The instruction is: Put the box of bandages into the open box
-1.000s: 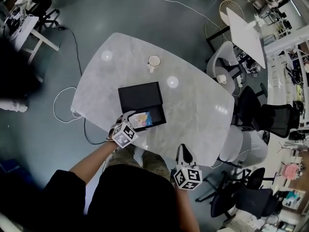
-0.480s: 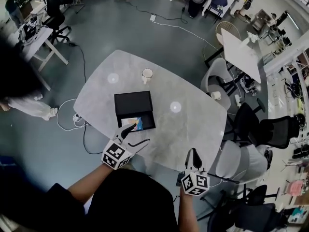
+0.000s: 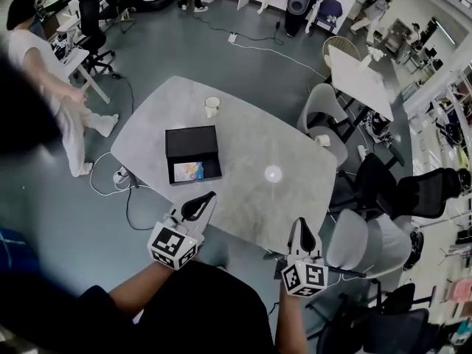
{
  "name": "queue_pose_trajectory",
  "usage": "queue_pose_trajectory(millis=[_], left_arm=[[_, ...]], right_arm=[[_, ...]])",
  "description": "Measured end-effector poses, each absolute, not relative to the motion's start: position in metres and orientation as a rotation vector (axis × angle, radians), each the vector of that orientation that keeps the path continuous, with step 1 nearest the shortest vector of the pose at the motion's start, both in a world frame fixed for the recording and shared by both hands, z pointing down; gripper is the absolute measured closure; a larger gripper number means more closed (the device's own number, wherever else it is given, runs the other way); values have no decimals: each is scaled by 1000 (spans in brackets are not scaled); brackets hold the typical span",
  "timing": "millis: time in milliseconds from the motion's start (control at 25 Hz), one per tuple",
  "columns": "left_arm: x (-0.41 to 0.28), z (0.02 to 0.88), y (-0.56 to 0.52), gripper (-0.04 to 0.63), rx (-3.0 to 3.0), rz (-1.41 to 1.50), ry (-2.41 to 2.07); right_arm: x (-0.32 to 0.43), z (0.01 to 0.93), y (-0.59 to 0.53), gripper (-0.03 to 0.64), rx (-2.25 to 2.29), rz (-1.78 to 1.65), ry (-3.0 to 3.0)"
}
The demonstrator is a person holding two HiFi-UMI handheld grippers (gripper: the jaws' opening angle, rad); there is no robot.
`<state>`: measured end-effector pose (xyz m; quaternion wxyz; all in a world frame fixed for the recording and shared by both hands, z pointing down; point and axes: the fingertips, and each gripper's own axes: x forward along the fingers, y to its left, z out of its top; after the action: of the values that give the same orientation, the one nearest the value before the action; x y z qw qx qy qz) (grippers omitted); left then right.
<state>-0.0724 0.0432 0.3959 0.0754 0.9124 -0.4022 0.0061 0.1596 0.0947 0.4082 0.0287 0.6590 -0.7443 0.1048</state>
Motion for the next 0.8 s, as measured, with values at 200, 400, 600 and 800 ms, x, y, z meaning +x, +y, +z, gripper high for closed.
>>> queue_pose_trajectory(millis=[200, 400, 600, 800], left_arm=[[-48, 384, 80, 577, 2735, 68, -1234], [-31, 384, 98, 578, 2755, 94, -1237], [-12, 382, 110, 578, 2771, 104, -1236], [-8, 382, 113, 578, 2764, 126, -1257]], right_arm=[[196, 393, 129, 604, 2091, 290, -2275], [211, 381, 154, 604, 2068, 188, -2263], [214, 390, 168, 604, 2046, 201, -2254], [220, 393, 173, 604, 2058, 198, -2227]])
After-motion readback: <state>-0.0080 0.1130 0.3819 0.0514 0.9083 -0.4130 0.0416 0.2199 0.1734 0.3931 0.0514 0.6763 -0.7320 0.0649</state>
